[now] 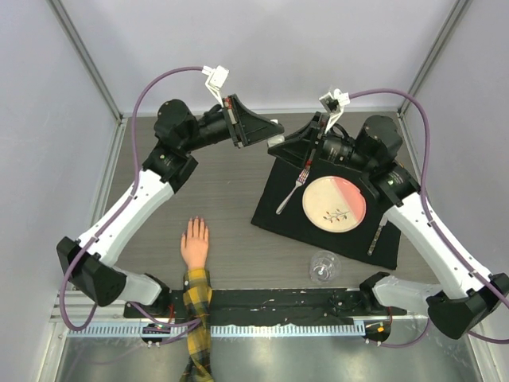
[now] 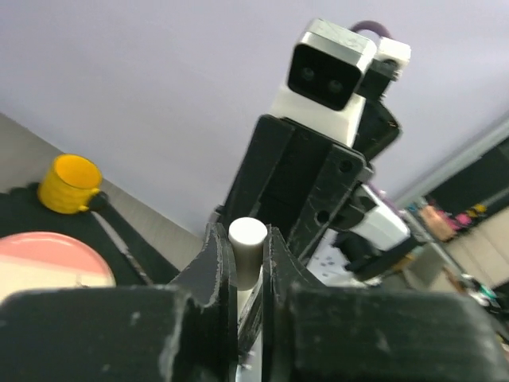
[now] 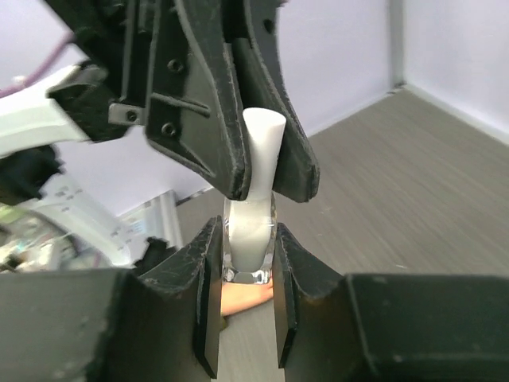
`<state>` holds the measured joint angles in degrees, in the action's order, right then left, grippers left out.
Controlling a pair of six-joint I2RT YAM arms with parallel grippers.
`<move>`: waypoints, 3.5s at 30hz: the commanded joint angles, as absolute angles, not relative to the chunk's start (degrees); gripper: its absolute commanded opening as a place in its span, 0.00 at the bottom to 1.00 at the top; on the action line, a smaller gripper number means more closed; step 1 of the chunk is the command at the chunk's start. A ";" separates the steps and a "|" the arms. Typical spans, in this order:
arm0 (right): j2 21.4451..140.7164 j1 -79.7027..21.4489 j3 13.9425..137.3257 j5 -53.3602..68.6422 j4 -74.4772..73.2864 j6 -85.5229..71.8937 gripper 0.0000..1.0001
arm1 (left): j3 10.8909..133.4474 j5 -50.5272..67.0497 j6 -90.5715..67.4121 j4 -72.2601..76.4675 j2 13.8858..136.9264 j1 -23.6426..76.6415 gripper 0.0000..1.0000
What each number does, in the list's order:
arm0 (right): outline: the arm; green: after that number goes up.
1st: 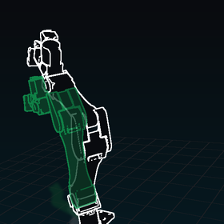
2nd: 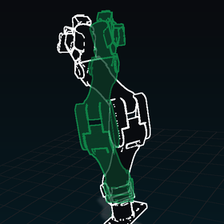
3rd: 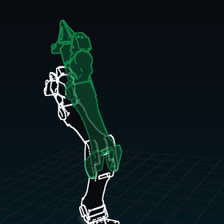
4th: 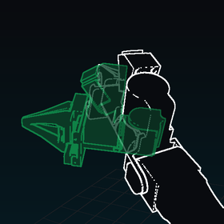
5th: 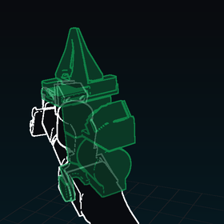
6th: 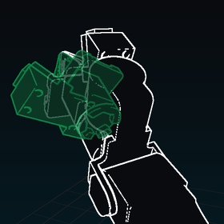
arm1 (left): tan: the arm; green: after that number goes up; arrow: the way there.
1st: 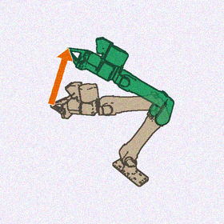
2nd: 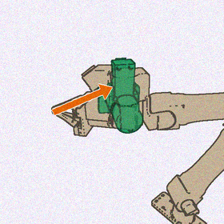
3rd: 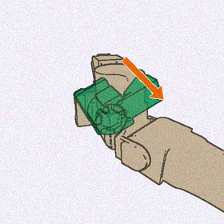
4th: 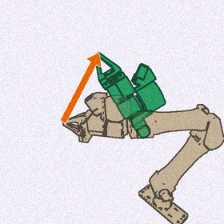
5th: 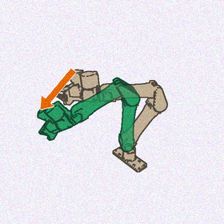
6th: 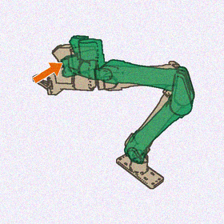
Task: Paint the nails
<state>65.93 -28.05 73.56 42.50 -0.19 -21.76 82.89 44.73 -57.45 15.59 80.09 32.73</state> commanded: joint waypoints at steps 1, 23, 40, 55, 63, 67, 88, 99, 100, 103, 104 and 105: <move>63.72 -32.77 76.20 21.31 -6.32 -6.71 0.00 | 86.13 31.71 -47.49 7.25 75.59 36.55 0.00; 60.30 -57.14 70.93 -22.08 5.01 14.60 0.00 | 85.44 14.32 -32.78 2.71 72.95 48.43 0.55; 58.79 -42.55 71.62 15.89 -2.90 0.09 0.00 | 82.17 21.79 -50.54 0.54 63.81 32.18 0.97; 63.28 -37.62 76.37 32.68 -8.88 -3.42 0.00 | 103.72 50.58 -38.24 -30.85 75.06 29.71 0.56; 64.16 -35.77 76.55 38.49 -6.59 -7.12 0.00 | 98.17 52.30 -37.53 -26.28 72.42 29.71 0.60; 64.07 -35.77 76.29 38.41 -6.33 -7.47 0.00 | 100.10 48.35 -35.26 -31.10 73.91 29.71 0.59; 65.39 -35.07 73.13 46.23 8.08 -19.77 0.00 | 82.53 45.88 -50.26 4.12 70.31 29.79 0.53; 65.83 -34.89 72.42 45.97 9.05 -21.00 0.00 | 81.83 47.29 -53.79 10.89 71.72 29.71 0.52; 65.83 -34.81 72.42 45.97 9.23 -21.01 0.00 | 81.65 47.37 -53.88 11.07 71.54 29.71 0.52; 65.74 -34.63 72.25 45.62 9.23 -21.09 0.00 | 81.47 47.37 -54.05 11.25 71.46 29.71 0.48; 65.57 -34.54 72.25 44.92 9.23 -21.09 0.00 | 81.65 47.37 -54.14 11.25 71.54 29.71 0.45; 65.48 -34.54 72.16 44.39 9.32 -21.01 0.00 | 81.74 47.55 -54.23 11.25 71.63 29.71 0.43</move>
<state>66.39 -34.76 72.34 45.12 5.56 -20.18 81.19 46.44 -53.32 7.46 71.59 29.91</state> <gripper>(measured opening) 0.301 0.471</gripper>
